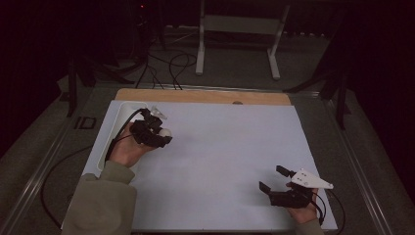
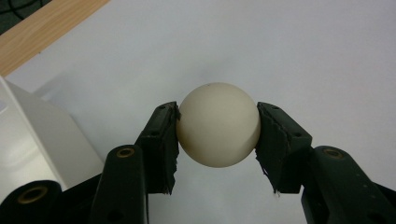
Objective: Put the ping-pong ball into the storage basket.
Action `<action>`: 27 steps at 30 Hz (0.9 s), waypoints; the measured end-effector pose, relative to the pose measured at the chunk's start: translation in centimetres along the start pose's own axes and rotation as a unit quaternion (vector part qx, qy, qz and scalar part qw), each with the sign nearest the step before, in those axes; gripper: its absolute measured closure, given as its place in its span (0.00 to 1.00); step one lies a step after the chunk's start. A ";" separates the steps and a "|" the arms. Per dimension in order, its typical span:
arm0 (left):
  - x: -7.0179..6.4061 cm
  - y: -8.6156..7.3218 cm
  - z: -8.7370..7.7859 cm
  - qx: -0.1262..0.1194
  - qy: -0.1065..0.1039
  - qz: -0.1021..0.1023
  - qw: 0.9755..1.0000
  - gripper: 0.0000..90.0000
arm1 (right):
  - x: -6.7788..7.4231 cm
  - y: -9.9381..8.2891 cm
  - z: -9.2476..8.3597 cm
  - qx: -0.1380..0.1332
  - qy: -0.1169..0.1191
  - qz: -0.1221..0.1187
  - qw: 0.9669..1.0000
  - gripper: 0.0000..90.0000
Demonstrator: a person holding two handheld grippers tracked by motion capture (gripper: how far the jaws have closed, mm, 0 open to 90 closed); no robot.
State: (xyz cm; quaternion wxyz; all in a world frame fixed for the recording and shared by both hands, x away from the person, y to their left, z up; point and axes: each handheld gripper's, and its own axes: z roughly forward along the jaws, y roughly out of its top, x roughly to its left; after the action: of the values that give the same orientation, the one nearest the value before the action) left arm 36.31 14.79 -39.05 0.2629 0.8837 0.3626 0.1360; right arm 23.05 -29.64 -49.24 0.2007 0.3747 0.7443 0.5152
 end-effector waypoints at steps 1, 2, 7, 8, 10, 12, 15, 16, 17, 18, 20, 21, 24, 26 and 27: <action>0.1 -0.1 -0.1 -0.002 0.000 0.000 1.000 0.57 | 0.0 0.0 0.0 0.000 0.000 0.000 1.000 0.09; 0.2 -0.1 -0.2 -0.002 0.001 0.000 1.000 0.57 | 0.0 0.0 0.0 0.000 0.000 0.000 1.000 0.09; 0.4 -0.3 -0.4 -0.005 0.004 -0.002 1.000 0.57 | 0.0 0.0 0.0 0.001 0.000 -0.001 1.000 0.09; 0.5 -0.3 -0.5 -0.005 0.005 -0.003 1.000 0.57 | 0.0 0.0 0.0 0.001 0.000 -0.001 1.000 0.09; 0.7 -0.4 -0.7 -0.005 0.008 -0.003 1.000 0.57 | 0.0 0.0 0.0 0.000 -0.001 -0.001 1.000 0.09; 0.8 -0.6 -0.8 -0.009 0.008 -0.006 1.000 0.57 | 0.0 0.0 0.0 0.000 -0.001 -0.001 1.000 0.09; 1.2 -0.7 -1.1 -0.010 0.011 -0.007 1.000 0.57 | 0.0 0.0 0.0 0.000 -0.001 -0.001 1.000 0.09; 1.2 -0.8 -1.1 -0.010 0.012 -0.010 1.000 0.57 | 0.0 0.0 0.0 0.000 -0.001 -0.001 1.000 0.09; 1.2 -0.8 -1.1 -0.010 0.012 -0.010 1.000 0.57 | 0.0 0.0 0.0 0.001 -0.001 -0.001 1.000 0.09; 1.4 -0.9 -1.3 -0.010 0.014 -0.009 1.000 0.57 | 0.0 0.0 0.0 0.001 -0.001 -0.001 1.000 0.09; 1.5 -1.0 -1.4 -0.009 0.015 -0.010 1.000 0.57 | 0.0 0.0 0.0 0.001 -0.001 -0.001 1.000 0.09; 1.6 -1.1 -1.4 -0.010 0.017 -0.013 1.000 0.57 | 0.0 0.0 0.0 0.000 -0.001 -0.001 1.000 0.09; 1.8 -1.2 -1.5 -0.010 0.018 -0.014 1.000 0.57 | 0.0 0.0 0.0 0.000 -0.001 -0.001 1.000 0.09; 1.9 -1.3 -1.7 -0.011 0.020 -0.017 1.000 0.57 | 0.0 0.0 0.0 0.000 -0.001 -0.001 1.000 0.09; 2.0 -1.4 -1.8 -0.009 0.021 -0.014 1.000 0.57 | 0.0 0.0 0.0 0.000 -0.001 -0.001 1.000 0.09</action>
State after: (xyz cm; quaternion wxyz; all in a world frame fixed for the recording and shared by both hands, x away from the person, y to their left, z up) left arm 36.21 17.70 -38.27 0.2649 0.8731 0.3792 0.1543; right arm 23.06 -29.65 -49.24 0.2019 0.3750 0.7444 0.5143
